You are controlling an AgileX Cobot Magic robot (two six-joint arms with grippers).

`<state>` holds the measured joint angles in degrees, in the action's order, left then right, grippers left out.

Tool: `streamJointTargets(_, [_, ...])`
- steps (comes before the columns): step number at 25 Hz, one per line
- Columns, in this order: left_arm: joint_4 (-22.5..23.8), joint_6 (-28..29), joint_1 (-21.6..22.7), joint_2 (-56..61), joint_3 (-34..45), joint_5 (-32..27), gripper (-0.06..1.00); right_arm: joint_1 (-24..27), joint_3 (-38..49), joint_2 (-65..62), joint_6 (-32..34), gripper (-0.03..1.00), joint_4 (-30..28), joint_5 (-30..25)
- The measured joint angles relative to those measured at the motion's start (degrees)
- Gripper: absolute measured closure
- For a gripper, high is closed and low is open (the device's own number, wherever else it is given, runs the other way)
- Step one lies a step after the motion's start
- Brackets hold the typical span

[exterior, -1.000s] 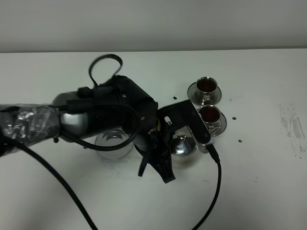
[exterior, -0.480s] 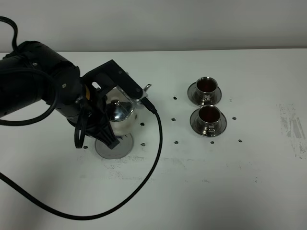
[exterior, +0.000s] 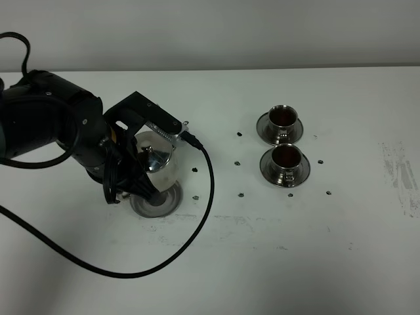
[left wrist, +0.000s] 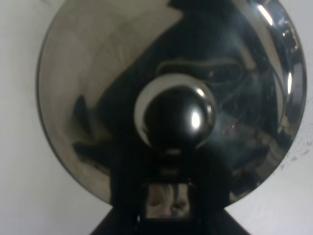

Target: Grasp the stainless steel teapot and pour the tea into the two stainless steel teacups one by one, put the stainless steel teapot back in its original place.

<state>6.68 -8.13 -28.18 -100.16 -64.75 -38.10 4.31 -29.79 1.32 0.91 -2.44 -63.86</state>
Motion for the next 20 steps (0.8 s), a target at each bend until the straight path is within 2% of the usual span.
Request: streamJointTargets(20, [-0.9, -0.1, 0.9, -5.5, 0.4, 0.6, 0.74, 0.0, 0.0, 0.0, 0.0, 0.68, 0.0, 0.0])
